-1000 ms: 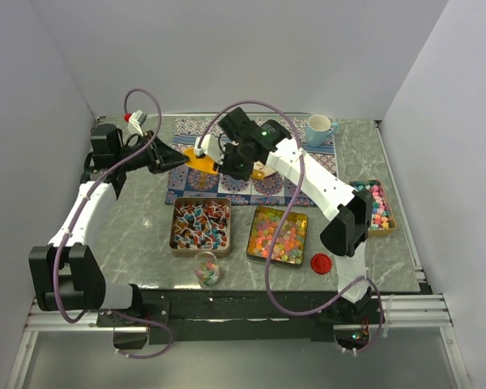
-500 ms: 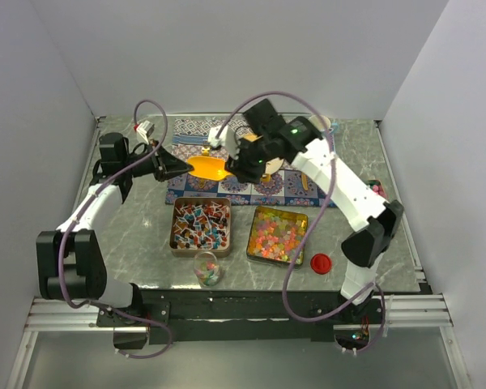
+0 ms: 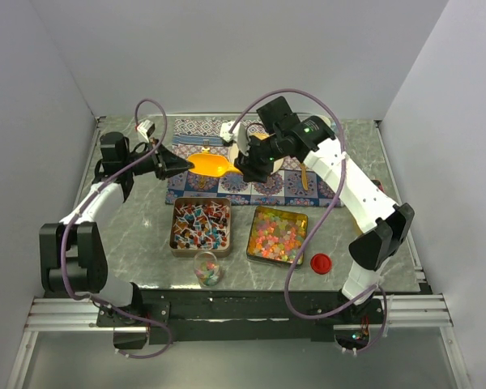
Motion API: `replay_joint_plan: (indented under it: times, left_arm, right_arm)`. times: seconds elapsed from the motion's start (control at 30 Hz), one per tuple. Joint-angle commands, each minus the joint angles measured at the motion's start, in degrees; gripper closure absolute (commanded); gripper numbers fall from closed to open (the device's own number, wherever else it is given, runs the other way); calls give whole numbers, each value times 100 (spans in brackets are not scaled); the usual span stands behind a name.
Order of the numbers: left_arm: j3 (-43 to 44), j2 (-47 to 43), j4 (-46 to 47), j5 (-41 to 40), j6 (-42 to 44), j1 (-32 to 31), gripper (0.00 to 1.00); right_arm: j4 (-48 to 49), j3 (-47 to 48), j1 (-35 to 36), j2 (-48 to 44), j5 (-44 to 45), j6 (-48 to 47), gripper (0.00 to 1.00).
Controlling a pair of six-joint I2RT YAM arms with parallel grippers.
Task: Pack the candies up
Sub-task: Adjust the spatula.
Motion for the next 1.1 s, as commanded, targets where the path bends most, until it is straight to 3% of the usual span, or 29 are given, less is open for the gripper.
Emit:
replay_joint_plan:
  times: [0.0, 0.37, 0.47, 0.57, 0.6, 0.63, 0.67, 0.73, 0.8, 0.87, 0.97, 1.07]
  left_arm:
    - [-14, 52, 448, 238, -279, 24, 99]
    - [-119, 105, 641, 309, -517, 24, 99]
    - [-146, 149, 720, 326, -587, 33, 99]
    - [-58, 193, 563, 230, -430, 59, 99]
    - [12, 184, -4, 117, -264, 146, 94]
    - [143, 158, -218, -119, -88, 217, 66]
    - [231, 141, -438, -235, 262, 296, 54]
    - [651, 27, -1726, -873, 895, 673, 36]
    - [917, -53, -3251, -1499, 1923, 1024, 33]
    - [901, -263, -3830, -2384, 2311, 1175, 33]
    - [304, -676, -4420, -3212, 2130, 1430, 37]
    - [-408, -984, -4974, -3610, 1857, 1483, 48]
  right_arm:
    - [260, 19, 12, -10, -179, -93, 45]
    - [805, -315, 29, -36, -171, -163, 53]
    - [770, -342, 29, -1, -232, -225, 63]
    - [717, -254, 12, 8, -197, -269, 88]
    - [700, -236, -6, -18, -171, -304, 97]
    - [665, -210, -32, -79, -162, -452, 100]
    - [508, -192, -76, -106, -136, -601, 100]
    - [226, -105, -103, -176, 100, -1301, 100]
    - [-231, -35, -103, -168, 338, -1848, 100]
    - [-739, 62, -77, -45, 698, -2727, 100]
    - [-1293, 561, 46, 332, 1357, -3642, 100]
    - [-1602, 1001, 231, 807, 2016, -4275, 100]
